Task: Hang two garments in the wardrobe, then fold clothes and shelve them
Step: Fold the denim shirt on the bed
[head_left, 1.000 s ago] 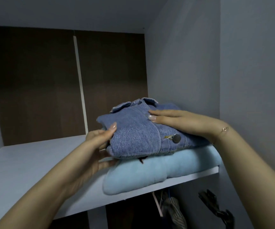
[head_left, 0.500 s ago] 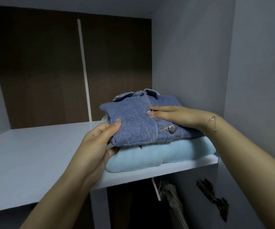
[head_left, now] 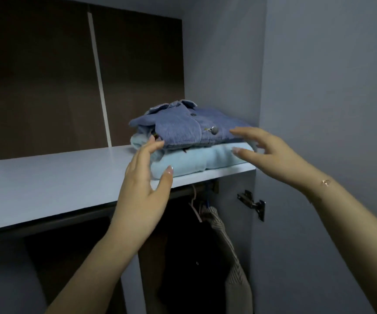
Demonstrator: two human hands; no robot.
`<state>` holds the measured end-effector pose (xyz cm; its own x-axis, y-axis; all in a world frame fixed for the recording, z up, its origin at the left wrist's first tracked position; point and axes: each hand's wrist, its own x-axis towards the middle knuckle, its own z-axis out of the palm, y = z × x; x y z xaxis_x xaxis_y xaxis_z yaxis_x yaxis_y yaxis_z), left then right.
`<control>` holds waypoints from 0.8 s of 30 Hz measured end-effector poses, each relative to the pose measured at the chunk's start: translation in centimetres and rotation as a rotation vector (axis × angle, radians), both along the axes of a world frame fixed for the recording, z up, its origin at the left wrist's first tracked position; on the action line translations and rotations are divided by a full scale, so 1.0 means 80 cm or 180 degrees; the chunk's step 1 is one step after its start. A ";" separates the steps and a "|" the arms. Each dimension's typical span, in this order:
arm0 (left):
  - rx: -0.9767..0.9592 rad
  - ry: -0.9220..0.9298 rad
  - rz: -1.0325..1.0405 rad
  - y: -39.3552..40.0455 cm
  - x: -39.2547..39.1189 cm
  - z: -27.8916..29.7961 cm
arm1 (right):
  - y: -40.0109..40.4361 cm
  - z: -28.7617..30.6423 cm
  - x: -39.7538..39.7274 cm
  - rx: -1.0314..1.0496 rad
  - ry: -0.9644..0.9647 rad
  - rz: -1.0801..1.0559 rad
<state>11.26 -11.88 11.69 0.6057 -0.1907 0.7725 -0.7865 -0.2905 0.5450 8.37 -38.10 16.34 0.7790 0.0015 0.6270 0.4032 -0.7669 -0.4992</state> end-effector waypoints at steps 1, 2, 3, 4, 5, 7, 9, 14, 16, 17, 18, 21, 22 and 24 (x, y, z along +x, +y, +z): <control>0.0111 -0.0138 0.0014 0.002 -0.011 -0.015 | 0.004 -0.019 -0.024 0.0015 -0.0086 -0.0132; 0.0196 -0.0215 -0.0022 0.002 -0.021 -0.030 | 0.009 -0.038 -0.048 0.0000 -0.0129 -0.0278; 0.0285 -0.0249 -0.0104 0.002 -0.031 -0.045 | 0.013 -0.058 -0.071 -0.0032 -0.0133 -0.0414; 0.0403 -0.0257 -0.0227 -0.002 -0.041 -0.058 | 0.016 -0.077 -0.094 -0.0033 -0.0106 -0.0525; 0.0542 -0.0238 -0.0404 -0.008 -0.051 -0.070 | 0.018 -0.096 -0.118 0.0029 -0.0052 -0.0618; 0.0855 -0.0135 -0.0867 -0.024 -0.071 -0.089 | 0.022 -0.128 -0.168 0.0261 0.0065 -0.0809; 0.1201 -0.0096 -0.1162 -0.046 -0.089 -0.104 | 0.026 -0.154 -0.219 0.0398 0.0165 -0.1103; 0.1815 -0.0479 -0.1482 -0.113 -0.161 -0.147 | 0.028 -0.203 -0.357 0.0194 0.0391 -0.2075; 0.2045 -0.0691 -0.1648 -0.142 -0.201 -0.164 | 0.027 -0.221 -0.416 0.0033 0.0540 -0.2530; 0.2152 -0.0816 -0.1742 -0.157 -0.222 -0.172 | 0.026 -0.230 -0.445 -0.0057 0.0630 -0.2776; 0.2244 -0.0933 -0.1849 -0.171 -0.245 -0.180 | 0.026 -0.239 -0.475 -0.0119 0.0736 -0.3032; 0.2405 -0.1197 -0.2285 -0.216 -0.328 -0.203 | 0.025 -0.268 -0.570 -0.0093 0.1040 -0.3712; 0.2433 -0.1257 -0.2462 -0.232 -0.359 -0.210 | 0.025 -0.278 -0.604 -0.0075 0.1129 -0.3903; 0.2473 -0.1397 -0.2798 -0.262 -0.424 -0.224 | 0.028 -0.296 -0.673 -0.0065 0.1256 -0.4245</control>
